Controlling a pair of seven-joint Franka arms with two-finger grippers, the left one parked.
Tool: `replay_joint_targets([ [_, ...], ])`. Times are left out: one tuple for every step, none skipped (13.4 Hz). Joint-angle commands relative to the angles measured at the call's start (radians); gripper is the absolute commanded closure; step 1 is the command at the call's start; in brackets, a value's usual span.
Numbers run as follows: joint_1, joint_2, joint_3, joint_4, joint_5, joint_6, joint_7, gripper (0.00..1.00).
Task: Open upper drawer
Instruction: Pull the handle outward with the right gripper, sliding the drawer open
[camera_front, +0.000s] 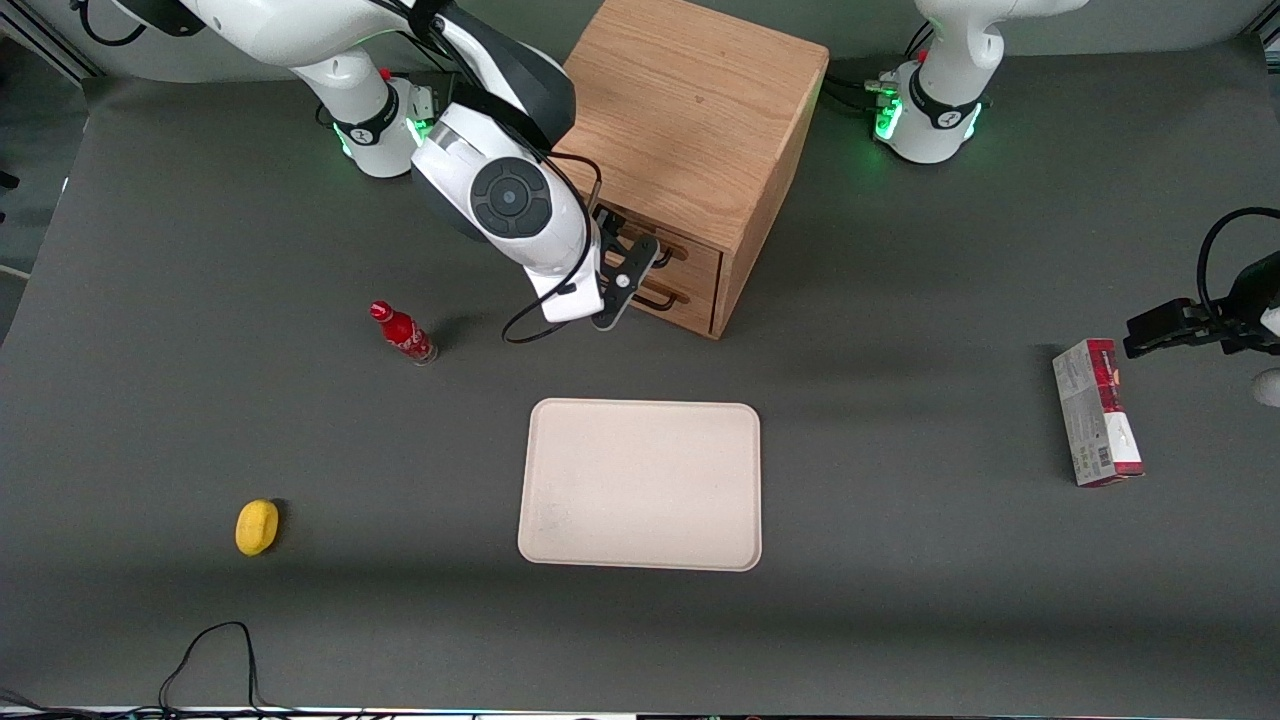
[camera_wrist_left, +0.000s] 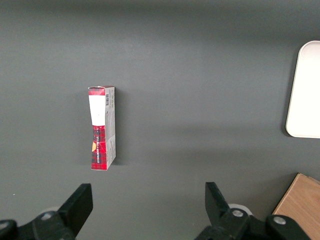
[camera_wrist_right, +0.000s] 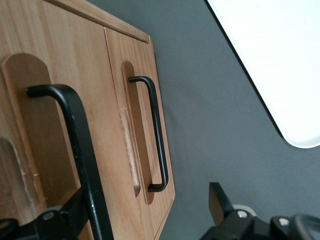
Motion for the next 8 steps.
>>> replay_joint_targets([
  [-0.013,0.009,-0.006,0.008,-0.034,0.018,-0.061,0.00],
  [-0.018,0.009,-0.018,0.015,-0.034,0.017,-0.081,0.00],
  [-0.016,0.009,-0.036,0.026,-0.034,0.013,-0.106,0.00],
  [-0.016,0.009,-0.055,0.035,-0.034,0.013,-0.129,0.00],
  [-0.016,0.009,-0.082,0.044,-0.032,0.013,-0.158,0.00],
  [-0.016,0.012,-0.108,0.058,-0.032,0.015,-0.192,0.00],
  [-0.018,0.021,-0.133,0.078,-0.031,0.013,-0.219,0.00],
  [-0.018,0.031,-0.159,0.107,-0.026,0.012,-0.238,0.00],
])
